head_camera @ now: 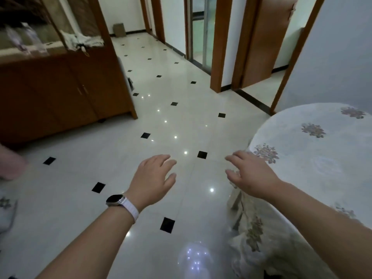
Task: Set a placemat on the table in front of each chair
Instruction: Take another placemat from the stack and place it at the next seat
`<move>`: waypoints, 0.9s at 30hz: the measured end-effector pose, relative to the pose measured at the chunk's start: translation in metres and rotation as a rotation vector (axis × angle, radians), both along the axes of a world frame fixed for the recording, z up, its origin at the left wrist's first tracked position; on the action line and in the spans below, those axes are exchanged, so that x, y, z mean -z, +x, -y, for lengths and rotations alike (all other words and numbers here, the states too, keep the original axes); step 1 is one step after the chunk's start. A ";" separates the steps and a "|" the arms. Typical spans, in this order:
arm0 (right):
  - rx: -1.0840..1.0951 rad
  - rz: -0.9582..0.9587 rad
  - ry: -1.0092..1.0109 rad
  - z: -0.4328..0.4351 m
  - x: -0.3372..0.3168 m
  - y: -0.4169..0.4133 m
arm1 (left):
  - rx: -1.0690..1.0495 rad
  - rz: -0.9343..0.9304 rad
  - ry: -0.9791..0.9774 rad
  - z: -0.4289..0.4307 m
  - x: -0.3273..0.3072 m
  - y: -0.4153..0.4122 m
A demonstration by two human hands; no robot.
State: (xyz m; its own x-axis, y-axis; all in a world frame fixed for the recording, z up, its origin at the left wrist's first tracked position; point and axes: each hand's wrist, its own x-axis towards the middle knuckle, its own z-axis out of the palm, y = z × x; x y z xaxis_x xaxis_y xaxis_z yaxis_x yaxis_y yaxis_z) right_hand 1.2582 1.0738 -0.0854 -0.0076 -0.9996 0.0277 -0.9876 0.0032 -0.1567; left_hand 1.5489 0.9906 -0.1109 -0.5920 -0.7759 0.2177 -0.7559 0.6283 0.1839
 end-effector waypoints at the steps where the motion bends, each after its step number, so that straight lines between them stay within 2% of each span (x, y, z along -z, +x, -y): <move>1: -0.017 0.003 0.011 0.011 0.003 0.005 | -0.025 0.001 0.001 0.006 0.004 0.008; 7: -0.069 0.047 0.088 0.094 0.032 0.013 | -0.068 0.021 0.016 0.061 0.025 0.024; 13: -0.065 0.115 0.088 0.211 0.053 -0.014 | -0.079 0.121 0.030 0.163 0.032 0.003; 22: -0.016 0.165 0.061 0.368 0.030 -0.085 | -0.012 0.180 -0.037 0.322 0.007 -0.079; 27: -0.007 0.184 0.052 0.423 0.018 -0.107 | 0.007 0.181 -0.024 0.389 -0.004 -0.114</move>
State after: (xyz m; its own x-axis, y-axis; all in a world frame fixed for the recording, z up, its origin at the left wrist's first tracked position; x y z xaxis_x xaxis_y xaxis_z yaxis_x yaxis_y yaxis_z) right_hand 1.1514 0.6511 -0.1038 -0.0010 -0.9997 -0.0247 -0.9424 0.0092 -0.3342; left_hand 1.4345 0.6013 -0.1072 -0.6286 -0.7675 0.1261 -0.7708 0.6363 0.0302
